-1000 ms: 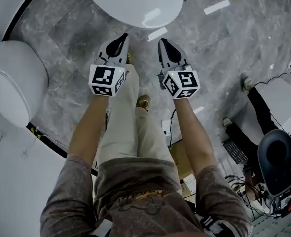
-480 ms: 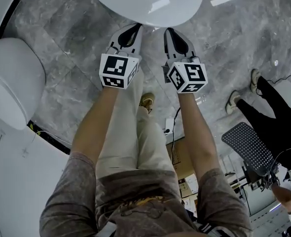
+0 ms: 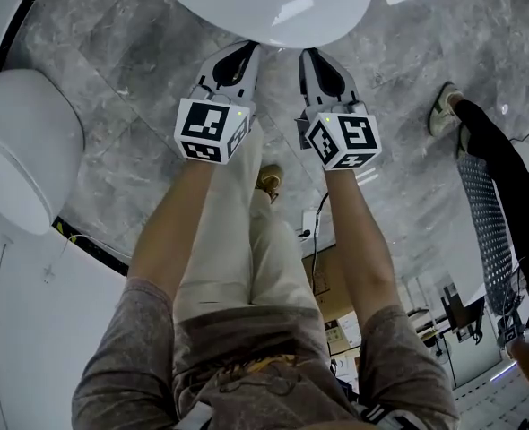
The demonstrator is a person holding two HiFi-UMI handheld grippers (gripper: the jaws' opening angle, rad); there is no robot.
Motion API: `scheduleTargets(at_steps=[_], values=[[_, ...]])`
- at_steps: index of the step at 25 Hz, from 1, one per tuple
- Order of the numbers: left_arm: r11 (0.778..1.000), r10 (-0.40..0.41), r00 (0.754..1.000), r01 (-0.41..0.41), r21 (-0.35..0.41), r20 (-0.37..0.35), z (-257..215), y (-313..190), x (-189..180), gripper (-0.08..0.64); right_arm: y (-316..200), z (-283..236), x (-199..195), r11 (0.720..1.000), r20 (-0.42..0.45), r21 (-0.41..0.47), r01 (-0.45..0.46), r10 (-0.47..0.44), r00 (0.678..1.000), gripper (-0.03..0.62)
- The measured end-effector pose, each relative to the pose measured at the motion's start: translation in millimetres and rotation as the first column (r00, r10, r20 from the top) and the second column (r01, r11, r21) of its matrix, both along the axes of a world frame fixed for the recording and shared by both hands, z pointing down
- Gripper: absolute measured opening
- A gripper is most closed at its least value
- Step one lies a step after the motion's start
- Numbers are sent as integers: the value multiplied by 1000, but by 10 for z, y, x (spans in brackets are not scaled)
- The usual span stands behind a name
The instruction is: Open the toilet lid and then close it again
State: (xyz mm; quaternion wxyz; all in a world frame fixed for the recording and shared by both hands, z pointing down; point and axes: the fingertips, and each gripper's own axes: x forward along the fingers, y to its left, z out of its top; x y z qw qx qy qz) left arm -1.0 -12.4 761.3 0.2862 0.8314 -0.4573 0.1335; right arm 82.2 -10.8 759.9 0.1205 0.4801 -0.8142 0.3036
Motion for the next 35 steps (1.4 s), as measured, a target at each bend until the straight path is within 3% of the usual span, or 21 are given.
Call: scheduleTargets(at_steps=[12, 17, 20, 23, 35], values=[[1000, -11, 999, 11, -2, -39, -756, -140, -3, 9, -152, -857, -2, 999, 15, 49, -5, 5, 1000, 26], [999, -39, 995, 38, -8, -90, -1378, -52, -318, 9, -85, -1558, -327, 998, 19, 69, 6, -7, 1000, 26], [999, -44, 993, 47, 23, -105, -1848, -106, -233, 9, -142, -2084, -253, 994, 20, 111, 4, -6, 1000, 26], [997, -68, 992, 70, 19, -106, -2191, -308, -160, 9, -358, -2464, -189, 994, 21, 106, 7, -9, 1000, 26], [984, -176, 979, 178, 17, -100, -2899, -1486, -865, 9, -1662, -3321, -954, 988, -13, 124, 91, -90, 996, 26]])
